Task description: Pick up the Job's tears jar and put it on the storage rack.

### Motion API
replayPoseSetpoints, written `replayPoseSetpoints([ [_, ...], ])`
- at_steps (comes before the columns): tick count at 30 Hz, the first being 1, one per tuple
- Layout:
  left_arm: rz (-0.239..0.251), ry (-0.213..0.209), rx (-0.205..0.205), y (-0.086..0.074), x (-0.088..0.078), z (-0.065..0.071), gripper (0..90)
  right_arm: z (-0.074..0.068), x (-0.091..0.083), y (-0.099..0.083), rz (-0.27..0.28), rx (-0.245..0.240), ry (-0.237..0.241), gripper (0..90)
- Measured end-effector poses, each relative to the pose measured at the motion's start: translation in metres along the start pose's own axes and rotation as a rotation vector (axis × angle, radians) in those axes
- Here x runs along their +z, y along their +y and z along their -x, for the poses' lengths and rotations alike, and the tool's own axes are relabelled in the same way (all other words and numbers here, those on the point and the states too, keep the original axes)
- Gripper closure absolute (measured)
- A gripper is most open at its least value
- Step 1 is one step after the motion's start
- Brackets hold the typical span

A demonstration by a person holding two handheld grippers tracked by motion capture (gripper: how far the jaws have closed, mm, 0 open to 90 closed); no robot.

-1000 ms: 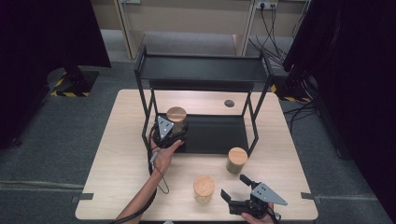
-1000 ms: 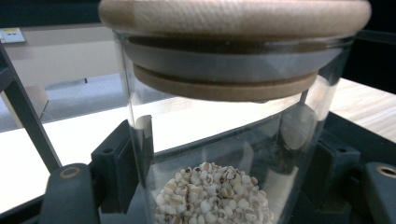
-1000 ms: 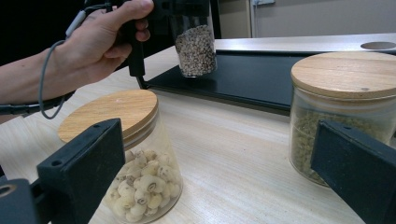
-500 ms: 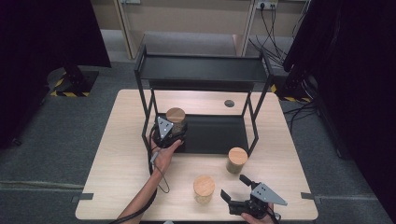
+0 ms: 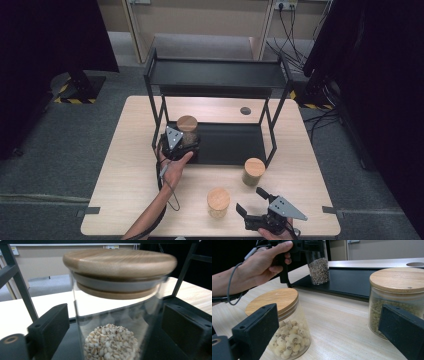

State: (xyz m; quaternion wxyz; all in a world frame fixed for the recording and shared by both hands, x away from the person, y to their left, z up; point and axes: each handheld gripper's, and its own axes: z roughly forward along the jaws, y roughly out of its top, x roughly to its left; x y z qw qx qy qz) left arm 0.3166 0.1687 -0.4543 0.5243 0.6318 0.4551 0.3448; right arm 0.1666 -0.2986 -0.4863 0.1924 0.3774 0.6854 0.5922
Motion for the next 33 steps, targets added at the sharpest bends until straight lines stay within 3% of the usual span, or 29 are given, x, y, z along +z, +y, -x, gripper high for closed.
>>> replayPoseSetpoints([
  [12,0.008,-0.012,0.004,-0.001,-0.013,0.001,1.8,0.000,0.000,0.000,0.004,0.002,-0.001,3.4],
  [33,0.027,-0.085,0.031,-0.004,-0.042,0.002,1.8,0.000,-0.002,0.000,0.009,0.005,-0.005,3.5],
])
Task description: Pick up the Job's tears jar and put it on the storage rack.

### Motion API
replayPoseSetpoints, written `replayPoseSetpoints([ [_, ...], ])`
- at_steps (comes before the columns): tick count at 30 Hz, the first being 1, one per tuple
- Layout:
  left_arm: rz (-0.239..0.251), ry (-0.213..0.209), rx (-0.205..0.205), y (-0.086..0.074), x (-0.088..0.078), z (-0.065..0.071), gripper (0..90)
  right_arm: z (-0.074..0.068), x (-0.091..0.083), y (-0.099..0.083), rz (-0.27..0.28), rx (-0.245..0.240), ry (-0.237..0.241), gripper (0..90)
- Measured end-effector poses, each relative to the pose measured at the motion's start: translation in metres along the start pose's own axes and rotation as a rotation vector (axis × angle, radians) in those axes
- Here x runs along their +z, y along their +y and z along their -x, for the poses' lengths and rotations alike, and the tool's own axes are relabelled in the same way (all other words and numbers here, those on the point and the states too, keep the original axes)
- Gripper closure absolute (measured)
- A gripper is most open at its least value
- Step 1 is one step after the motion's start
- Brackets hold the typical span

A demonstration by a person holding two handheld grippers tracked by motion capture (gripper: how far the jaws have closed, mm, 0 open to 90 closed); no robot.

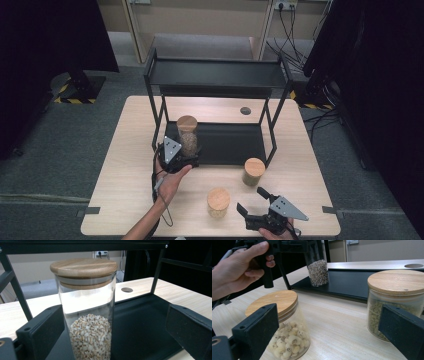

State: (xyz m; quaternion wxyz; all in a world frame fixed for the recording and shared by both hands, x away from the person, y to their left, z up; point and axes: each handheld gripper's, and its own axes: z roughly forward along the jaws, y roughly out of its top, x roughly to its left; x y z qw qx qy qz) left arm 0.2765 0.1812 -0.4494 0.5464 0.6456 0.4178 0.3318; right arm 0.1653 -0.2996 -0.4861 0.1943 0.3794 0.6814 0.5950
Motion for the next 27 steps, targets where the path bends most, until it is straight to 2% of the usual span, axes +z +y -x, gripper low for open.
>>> replayPoseSetpoints([
  [4,0.007,-0.015,-0.006,-0.002,-0.008,-0.002,1.9,0.000,0.000,0.000,-0.001,0.000,0.002,3.4],
  [15,0.014,-0.051,0.026,-0.008,-0.032,-0.003,1.9,-0.001,0.000,0.000,-0.001,-0.001,0.000,3.4],
  [27,0.035,-0.084,0.017,-0.018,-0.058,-0.003,1.9,-0.001,0.000,0.000,0.002,-0.001,-0.002,3.5],
])
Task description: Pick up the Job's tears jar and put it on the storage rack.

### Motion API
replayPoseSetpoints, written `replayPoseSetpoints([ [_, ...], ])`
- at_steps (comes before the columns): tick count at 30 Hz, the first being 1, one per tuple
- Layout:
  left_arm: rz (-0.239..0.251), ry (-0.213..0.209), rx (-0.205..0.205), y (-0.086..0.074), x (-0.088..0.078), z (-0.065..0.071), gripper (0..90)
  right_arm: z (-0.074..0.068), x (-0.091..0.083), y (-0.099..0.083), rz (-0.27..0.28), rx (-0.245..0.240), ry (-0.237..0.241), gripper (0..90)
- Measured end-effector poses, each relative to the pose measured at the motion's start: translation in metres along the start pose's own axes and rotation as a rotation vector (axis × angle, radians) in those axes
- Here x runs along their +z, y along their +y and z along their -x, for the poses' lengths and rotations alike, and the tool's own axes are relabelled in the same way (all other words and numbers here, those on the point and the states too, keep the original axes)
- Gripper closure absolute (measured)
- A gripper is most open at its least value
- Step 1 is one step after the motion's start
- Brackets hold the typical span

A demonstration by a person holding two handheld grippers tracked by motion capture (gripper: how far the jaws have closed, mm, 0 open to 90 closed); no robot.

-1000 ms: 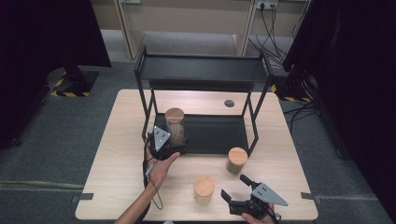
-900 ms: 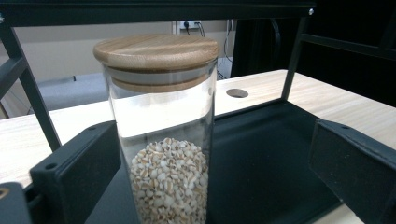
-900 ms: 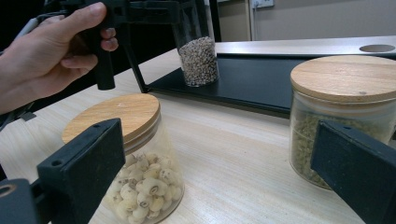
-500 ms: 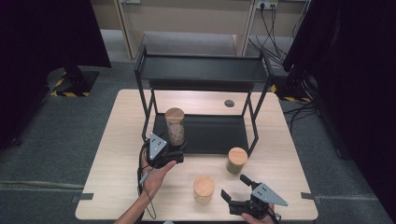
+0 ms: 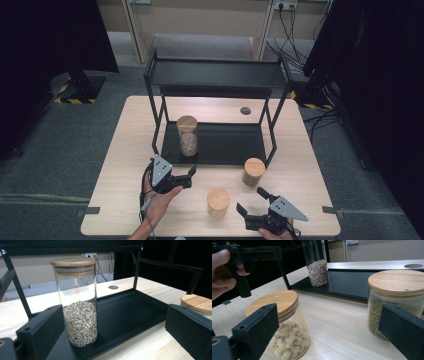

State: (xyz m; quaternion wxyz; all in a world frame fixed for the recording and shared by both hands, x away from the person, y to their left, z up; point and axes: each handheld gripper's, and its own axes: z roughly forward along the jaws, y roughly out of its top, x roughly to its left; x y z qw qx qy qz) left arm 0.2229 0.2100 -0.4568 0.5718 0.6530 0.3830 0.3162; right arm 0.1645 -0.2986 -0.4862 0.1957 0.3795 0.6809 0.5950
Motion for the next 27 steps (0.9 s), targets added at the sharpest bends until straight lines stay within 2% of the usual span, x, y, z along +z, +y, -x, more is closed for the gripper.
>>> replayPoseSetpoints([
  [16,0.009,-0.052,0.002,-0.008,-0.024,0.007,1.9,0.000,0.000,0.000,0.000,0.000,0.000,3.5],
  [27,0.018,-0.080,-0.012,-0.016,-0.045,0.010,1.9,0.000,0.000,0.000,0.003,0.000,-0.001,3.5],
])
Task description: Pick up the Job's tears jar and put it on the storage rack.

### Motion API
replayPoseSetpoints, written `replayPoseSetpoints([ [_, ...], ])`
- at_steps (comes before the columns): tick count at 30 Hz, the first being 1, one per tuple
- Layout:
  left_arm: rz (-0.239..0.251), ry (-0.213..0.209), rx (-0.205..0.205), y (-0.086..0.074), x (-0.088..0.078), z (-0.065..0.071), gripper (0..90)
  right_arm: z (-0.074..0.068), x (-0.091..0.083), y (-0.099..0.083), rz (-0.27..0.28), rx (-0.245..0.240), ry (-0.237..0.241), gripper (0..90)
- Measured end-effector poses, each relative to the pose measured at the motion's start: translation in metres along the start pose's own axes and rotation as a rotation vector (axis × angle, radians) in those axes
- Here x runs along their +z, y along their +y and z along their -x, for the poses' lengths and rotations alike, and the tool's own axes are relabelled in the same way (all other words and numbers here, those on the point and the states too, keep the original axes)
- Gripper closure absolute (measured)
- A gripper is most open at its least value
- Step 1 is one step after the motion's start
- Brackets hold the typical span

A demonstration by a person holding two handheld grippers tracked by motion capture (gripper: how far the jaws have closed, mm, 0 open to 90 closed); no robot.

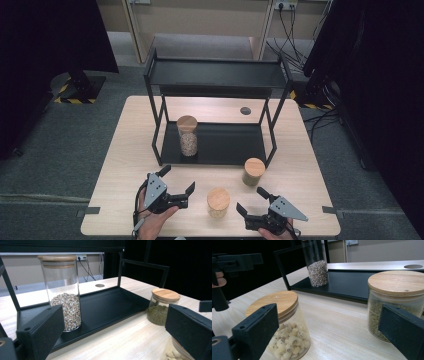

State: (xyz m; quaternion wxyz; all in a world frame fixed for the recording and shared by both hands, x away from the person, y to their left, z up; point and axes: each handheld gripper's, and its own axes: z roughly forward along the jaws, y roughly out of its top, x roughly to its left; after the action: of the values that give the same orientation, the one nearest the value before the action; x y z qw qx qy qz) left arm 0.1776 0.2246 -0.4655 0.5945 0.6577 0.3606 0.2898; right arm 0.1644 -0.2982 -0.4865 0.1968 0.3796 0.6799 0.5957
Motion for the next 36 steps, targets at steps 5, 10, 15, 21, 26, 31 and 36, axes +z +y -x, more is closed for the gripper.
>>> replayPoseSetpoints([
  [5,0.005,-0.008,0.016,-0.004,-0.006,0.005,1.9,0.000,0.000,0.000,0.002,0.000,0.000,3.5],
  [10,0.007,-0.021,0.016,-0.007,-0.009,0.008,1.9,0.000,0.000,0.000,0.003,-0.001,0.000,3.5],
  [15,0.007,-0.035,0.015,-0.010,-0.013,0.011,1.9,0.000,-0.001,0.000,0.005,0.000,0.000,3.5],
  [21,0.024,-0.035,0.021,-0.015,-0.020,0.014,1.8,-0.001,-0.001,0.000,0.009,-0.002,0.001,3.5],
  [26,0.038,-0.030,0.029,-0.022,-0.024,0.016,1.6,-0.001,-0.001,0.000,0.010,-0.004,0.004,3.5],
  [31,0.025,-0.037,0.024,-0.029,-0.025,0.015,1.4,-0.001,-0.002,0.000,0.016,-0.007,0.006,3.5],
  [36,0.019,-0.038,0.014,-0.032,-0.026,0.014,1.4,0.000,-0.004,0.000,0.021,-0.007,0.005,3.5],
])
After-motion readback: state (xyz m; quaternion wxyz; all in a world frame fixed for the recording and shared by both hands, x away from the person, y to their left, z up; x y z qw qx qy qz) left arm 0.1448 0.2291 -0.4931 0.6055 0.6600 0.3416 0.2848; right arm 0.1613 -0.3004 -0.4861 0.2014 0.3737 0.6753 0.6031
